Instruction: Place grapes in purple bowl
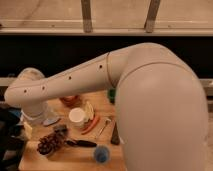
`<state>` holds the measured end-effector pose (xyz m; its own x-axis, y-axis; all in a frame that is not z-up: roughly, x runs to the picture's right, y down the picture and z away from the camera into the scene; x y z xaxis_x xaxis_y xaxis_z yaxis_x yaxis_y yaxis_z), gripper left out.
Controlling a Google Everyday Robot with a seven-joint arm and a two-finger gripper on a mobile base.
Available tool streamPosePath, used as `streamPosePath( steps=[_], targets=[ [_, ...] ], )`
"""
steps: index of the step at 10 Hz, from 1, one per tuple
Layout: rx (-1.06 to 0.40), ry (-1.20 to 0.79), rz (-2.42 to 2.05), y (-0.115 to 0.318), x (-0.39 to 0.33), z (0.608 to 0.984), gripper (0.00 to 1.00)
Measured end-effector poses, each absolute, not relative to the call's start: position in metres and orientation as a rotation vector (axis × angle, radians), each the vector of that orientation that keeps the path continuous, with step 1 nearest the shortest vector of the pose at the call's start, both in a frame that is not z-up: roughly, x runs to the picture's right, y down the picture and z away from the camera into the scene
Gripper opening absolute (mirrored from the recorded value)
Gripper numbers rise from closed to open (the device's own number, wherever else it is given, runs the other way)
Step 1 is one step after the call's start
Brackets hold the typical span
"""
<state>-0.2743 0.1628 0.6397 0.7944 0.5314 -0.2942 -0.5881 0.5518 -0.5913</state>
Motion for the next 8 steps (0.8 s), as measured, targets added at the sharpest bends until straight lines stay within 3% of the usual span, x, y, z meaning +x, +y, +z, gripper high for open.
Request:
streamPosePath(
  steps=[3,8],
  targets=[
    [-0.766,0.136,0.627,0.193,-0.279,0.662,0.78],
    [-0.796,0.252,0.705,0.207,-0.246,0.702,0.78]
  ],
)
